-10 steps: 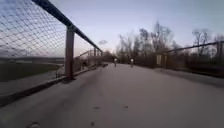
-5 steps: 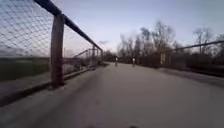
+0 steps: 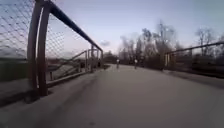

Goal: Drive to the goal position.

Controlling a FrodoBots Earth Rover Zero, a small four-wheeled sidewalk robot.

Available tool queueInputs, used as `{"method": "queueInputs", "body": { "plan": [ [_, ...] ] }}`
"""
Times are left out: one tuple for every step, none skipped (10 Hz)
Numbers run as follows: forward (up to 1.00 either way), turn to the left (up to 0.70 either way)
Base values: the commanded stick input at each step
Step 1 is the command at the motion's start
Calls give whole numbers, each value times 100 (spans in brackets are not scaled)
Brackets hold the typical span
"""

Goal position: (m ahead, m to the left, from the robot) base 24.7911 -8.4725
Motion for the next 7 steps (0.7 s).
{"method": "queueInputs", "body": {
  "plan": [
    [100,0],
    [100,0],
    [100,0],
    [100,-11],
    [100,-24],
    [100,-30],
    [100,-31]
  ]
}}
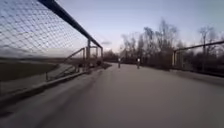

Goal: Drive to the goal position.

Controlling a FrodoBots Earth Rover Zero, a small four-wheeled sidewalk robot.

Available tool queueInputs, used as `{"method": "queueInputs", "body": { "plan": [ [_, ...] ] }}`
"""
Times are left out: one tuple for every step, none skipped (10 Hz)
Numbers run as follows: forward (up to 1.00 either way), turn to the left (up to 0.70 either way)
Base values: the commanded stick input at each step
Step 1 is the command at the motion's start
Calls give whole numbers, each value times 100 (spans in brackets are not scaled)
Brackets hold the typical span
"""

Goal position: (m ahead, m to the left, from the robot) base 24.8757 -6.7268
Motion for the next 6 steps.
{"method": "queueInputs", "body": {
  "plan": [
    [100,-33],
    [100,-21],
    [100,-7],
    [100,0],
    [100,0],
    [100,0]
  ]
}}
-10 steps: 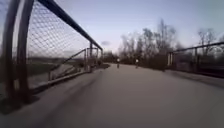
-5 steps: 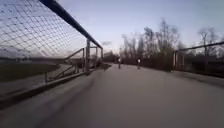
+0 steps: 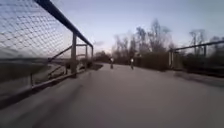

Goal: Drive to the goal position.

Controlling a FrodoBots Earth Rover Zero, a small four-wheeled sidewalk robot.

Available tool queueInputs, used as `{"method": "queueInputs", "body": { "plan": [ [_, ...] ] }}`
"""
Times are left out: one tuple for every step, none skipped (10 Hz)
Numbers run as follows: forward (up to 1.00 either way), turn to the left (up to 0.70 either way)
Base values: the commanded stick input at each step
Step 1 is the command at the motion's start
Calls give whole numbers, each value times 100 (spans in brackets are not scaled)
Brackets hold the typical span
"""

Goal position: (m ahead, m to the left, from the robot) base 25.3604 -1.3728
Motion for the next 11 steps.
{"method": "queueInputs", "body": {
  "plan": [
    [100,0],
    [100,0],
    [100,0],
    [100,0],
    [100,0],
    [100,0],
    [100,0],
    [100,0],
    [100,0],
    [100,-3],
    [100,-25]
  ]
}}
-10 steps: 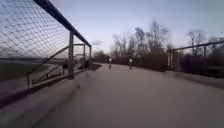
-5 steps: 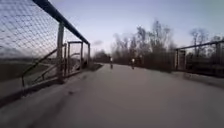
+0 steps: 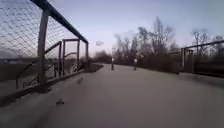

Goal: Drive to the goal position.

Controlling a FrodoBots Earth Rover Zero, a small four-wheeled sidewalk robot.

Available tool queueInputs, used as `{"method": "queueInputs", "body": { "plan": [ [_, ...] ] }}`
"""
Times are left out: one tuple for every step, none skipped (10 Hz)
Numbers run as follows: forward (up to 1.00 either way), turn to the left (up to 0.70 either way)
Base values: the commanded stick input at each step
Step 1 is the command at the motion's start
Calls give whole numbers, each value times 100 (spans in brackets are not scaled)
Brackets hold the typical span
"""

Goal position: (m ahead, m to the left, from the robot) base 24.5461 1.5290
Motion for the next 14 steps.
{"method": "queueInputs", "body": {
  "plan": [
    [100,-32],
    [100,-34],
    [100,-27],
    [100,-12],
    [100,-1],
    [100,0],
    [100,0],
    [100,0],
    [100,0],
    [100,0],
    [100,0],
    [100,0],
    [100,0],
    [100,0]
  ]
}}
